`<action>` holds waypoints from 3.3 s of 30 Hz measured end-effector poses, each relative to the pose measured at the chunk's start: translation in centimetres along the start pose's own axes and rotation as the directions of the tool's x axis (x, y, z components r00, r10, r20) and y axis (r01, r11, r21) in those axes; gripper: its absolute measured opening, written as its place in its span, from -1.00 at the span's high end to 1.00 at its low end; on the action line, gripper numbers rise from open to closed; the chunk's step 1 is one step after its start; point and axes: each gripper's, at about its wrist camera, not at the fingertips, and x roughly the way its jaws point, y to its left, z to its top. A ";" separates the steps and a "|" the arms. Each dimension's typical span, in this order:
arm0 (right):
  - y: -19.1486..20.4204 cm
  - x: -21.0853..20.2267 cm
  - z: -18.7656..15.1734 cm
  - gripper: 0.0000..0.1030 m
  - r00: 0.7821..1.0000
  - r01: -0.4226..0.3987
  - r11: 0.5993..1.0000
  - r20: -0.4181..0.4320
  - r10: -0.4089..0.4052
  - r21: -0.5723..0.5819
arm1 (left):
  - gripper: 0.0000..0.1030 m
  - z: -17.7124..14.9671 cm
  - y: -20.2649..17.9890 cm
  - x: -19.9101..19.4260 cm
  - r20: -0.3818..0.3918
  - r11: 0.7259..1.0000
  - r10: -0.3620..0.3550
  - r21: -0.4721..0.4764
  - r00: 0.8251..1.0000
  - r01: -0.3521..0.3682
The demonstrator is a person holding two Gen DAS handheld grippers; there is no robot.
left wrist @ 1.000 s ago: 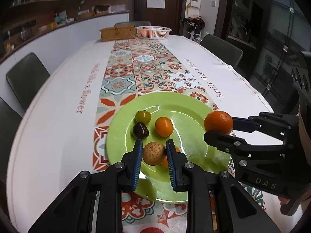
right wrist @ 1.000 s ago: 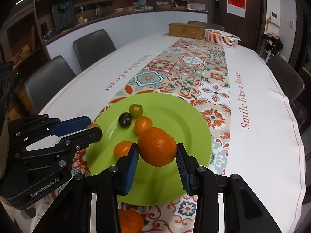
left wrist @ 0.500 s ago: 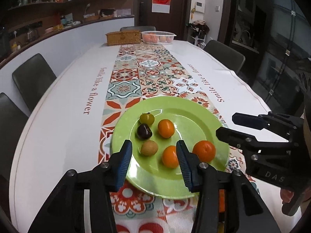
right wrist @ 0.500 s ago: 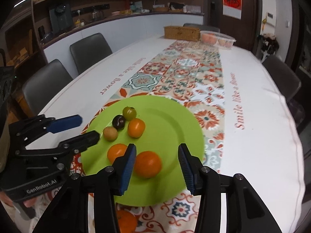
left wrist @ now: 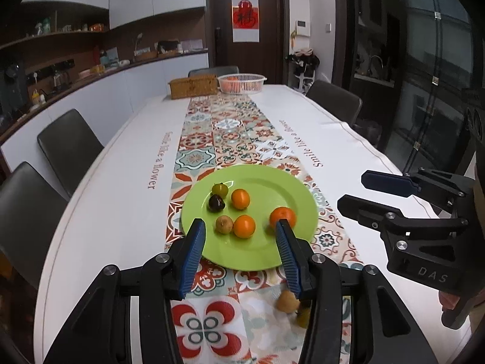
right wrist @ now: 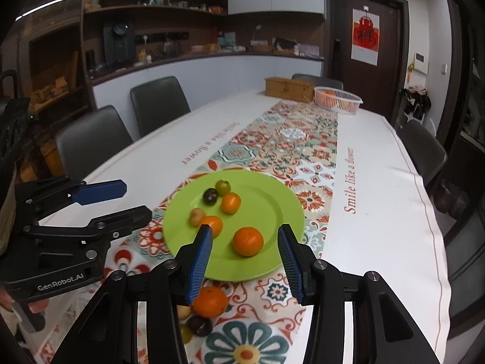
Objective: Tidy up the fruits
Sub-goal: 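Withdraw both open tools from the plate toward the remaining fruit, then grasp the yellow-green tomato with the left tool while the right tool grasps the dark purple tomato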
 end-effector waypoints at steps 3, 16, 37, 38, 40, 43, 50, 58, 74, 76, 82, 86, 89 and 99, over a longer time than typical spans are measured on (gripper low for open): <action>0.4 -1.7 -0.5 0.11 1.000 -0.005 1.000 0.015 0.005 -0.009 | 0.02 -0.5 -0.5 -1.5 0.018 1.000 0.007 0.001 1.000 -0.007; 1.7 -5.5 -4.3 0.11 1.000 -0.018 0.999 0.012 0.019 -0.047 | -0.02 -4.5 -3.0 -5.3 0.026 1.000 -0.009 -0.007 1.000 0.009; 0.3 -5.3 -9.1 0.11 0.999 -0.031 0.997 -0.037 0.028 -0.073 | -0.02 -9.4 -6.6 -2.7 -0.043 0.996 -0.091 0.018 0.995 0.092; 0.1 -5.1 -9.4 0.11 0.999 -0.031 0.997 -0.045 0.028 -0.065 | -0.02 -9.6 -6.7 -2.3 -0.049 0.995 -0.095 0.017 0.994 0.096; -0.1 -4.7 -9.7 0.11 0.998 -0.032 0.998 -0.055 0.029 -0.055 | -0.02 -9.9 -6.7 -1.8 -0.061 0.994 -0.105 0.015 0.993 0.107; -0.3 -4.1 -10.2 0.11 0.997 -0.036 0.998 -0.075 0.033 -0.047 | 0.00 -10.1 -6.8 -0.8 -0.082 0.993 -0.118 0.012 0.990 0.120; -0.7 -2.9 -11.2 0.11 0.993 -0.033 0.999 -0.113 0.029 -0.033 | 0.24 -10.6 -7.0 1.9 -0.141 0.989 -0.147 0.006 0.979 0.149; -1.3 -1.8 -11.5 0.11 0.990 -0.036 0.999 -0.138 0.034 -0.012 | 0.31 -10.5 -7.2 4.2 -0.185 0.991 -0.131 -0.013 0.974 0.131; 0.1 0.3 -11.3 0.11 0.978 -0.106 0.994 -0.182 0.103 -0.004 | 0.45 -10.5 -6.0 4.8 -0.210 0.994 -0.111 -0.036 0.972 0.105; 0.4 0.6 -11.1 0.11 0.976 -0.116 0.993 -0.185 0.113 -0.004 | 0.45 -10.5 -5.6 4.3 -0.200 0.995 -0.095 -0.031 0.975 0.091; 1.8 2.4 -10.5 0.11 0.964 -0.159 0.987 -0.218 0.152 -0.012 | 0.45 -10.7 -3.7 3.6 -0.198 0.996 -0.075 -0.064 0.977 0.064; 2.8 3.6 -9.8 0.12 0.959 -0.170 0.985 -0.236 0.159 -0.027 | 0.46 -10.8 -2.8 3.5 -0.195 0.995 -0.069 -0.085 0.978 0.053; 3.2 4.1 -9.4 0.12 0.959 -0.164 0.986 -0.238 0.153 -0.026 | 0.46 -10.9 -2.3 3.2 -0.188 0.993 -0.075 -0.102 0.979 0.057; 3.8 5.6 -9.6 0.39 0.954 -0.137 0.990 -0.274 0.124 -0.029 | 0.45 -10.7 -1.4 3.1 -0.174 0.992 -0.071 -0.111 0.982 0.052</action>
